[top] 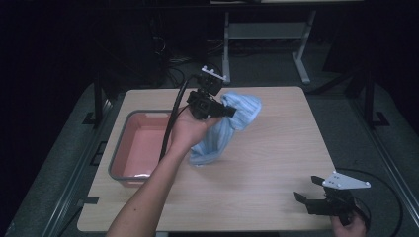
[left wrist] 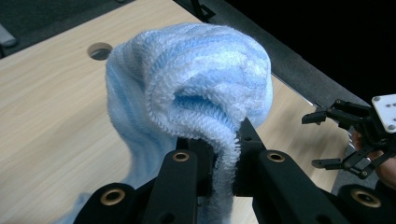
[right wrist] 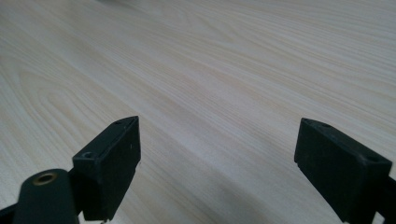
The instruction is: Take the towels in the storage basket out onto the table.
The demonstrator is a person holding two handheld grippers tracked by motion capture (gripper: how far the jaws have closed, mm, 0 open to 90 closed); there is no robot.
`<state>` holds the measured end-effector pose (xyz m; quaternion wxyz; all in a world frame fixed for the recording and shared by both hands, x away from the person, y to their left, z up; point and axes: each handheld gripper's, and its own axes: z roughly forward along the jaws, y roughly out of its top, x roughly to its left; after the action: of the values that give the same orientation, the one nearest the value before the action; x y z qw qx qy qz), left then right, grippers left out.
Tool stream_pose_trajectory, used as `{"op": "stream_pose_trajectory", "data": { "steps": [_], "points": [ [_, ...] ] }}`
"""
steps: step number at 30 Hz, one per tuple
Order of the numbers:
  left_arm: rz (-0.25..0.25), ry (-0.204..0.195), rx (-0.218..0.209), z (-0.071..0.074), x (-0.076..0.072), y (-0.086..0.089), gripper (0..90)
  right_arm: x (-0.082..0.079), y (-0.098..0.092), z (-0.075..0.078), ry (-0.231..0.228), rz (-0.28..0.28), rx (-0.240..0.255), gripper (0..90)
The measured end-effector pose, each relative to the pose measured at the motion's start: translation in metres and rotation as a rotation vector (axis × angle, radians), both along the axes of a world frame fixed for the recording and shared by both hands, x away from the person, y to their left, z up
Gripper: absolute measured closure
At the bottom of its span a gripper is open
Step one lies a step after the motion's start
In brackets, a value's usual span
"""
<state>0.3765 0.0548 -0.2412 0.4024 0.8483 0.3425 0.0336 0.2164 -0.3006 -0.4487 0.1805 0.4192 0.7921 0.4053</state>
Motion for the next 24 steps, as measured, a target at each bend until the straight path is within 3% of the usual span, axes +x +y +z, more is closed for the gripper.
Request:
{"op": "stream_pose_trajectory", "data": {
  "steps": [12,24],
  "points": [
    [-0.044,0.032,0.014,-0.021,0.003,-0.03,81.5,-0.001,-0.001,0.0,-0.003,0.001,0.0,14.0],
    [-0.009,0.11,0.067,-0.081,0.021,-0.035,81.1,0.0,0.0,0.0,0.002,0.005,0.0,14.1]
  ]
}}
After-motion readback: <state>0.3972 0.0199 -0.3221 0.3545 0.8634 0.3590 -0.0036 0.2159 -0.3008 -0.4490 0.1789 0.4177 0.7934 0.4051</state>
